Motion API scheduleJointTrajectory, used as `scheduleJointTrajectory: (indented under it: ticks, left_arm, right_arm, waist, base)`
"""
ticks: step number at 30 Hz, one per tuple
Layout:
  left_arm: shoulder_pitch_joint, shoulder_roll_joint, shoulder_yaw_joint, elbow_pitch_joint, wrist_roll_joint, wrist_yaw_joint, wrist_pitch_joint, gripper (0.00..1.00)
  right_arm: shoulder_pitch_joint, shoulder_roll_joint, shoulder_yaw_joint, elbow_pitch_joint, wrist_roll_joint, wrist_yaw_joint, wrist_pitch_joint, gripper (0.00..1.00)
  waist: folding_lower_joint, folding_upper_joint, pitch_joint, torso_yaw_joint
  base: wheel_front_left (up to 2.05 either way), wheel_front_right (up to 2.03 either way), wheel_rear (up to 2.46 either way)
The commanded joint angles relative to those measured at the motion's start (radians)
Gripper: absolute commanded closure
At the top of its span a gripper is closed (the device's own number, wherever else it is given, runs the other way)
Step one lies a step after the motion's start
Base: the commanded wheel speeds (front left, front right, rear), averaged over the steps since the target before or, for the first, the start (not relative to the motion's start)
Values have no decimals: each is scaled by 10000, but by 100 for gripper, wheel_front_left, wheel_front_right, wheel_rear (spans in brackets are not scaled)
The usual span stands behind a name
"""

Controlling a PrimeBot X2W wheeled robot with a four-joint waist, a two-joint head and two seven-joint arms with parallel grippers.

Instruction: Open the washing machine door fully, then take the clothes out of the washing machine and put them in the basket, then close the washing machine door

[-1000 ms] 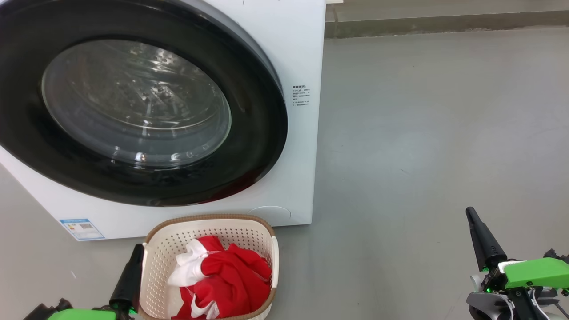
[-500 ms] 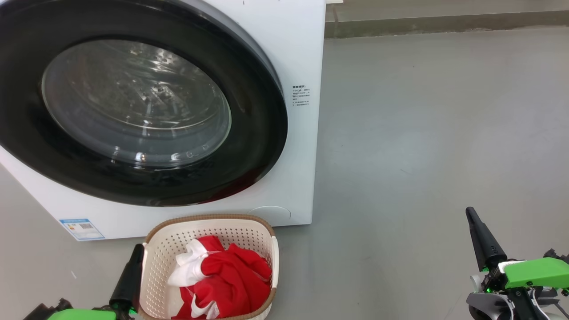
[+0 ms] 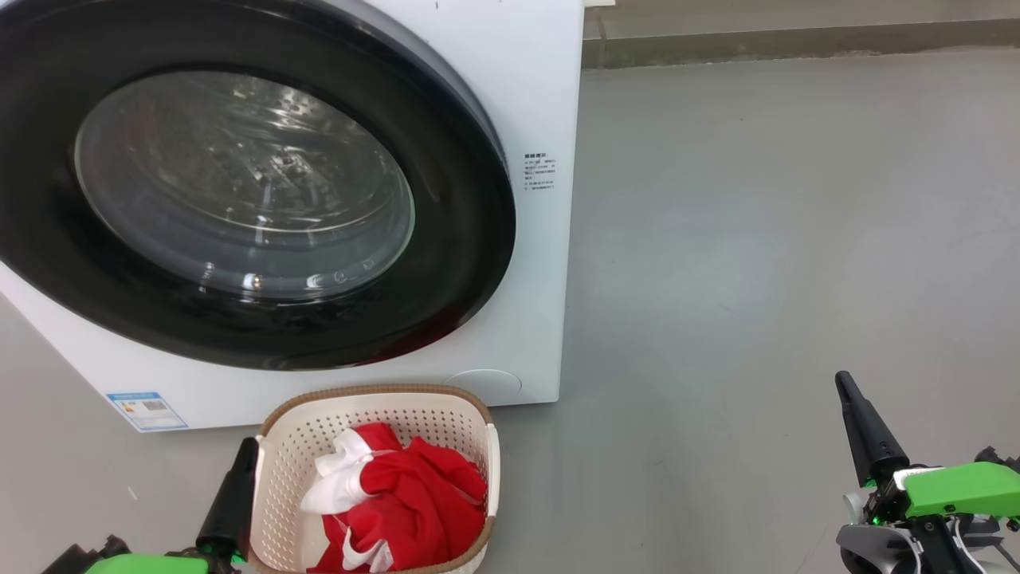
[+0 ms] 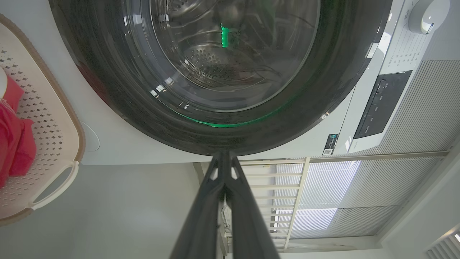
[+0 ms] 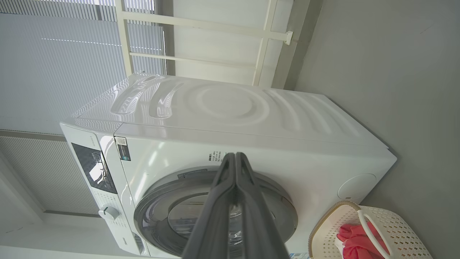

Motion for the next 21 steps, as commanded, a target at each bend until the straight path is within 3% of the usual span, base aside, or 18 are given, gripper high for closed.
scheduleJointTrajectory:
  ticks: [1, 21]
  left_arm:
    - [-394, 77, 267, -214, -66, -62, 35, 100]
    - [-394, 77, 267, -214, -66, -62, 35, 100]
  right_arm:
    - [-417, -116, 125, -299, -1, -6, 43, 100]
    - [-419, -108, 113, -299, -12, -6, 53, 100]
  waist:
    - [0, 0, 0, 0]
    - [0, 0, 0, 0]
  base:
    - [0, 0, 0]
    - [0, 0, 0]
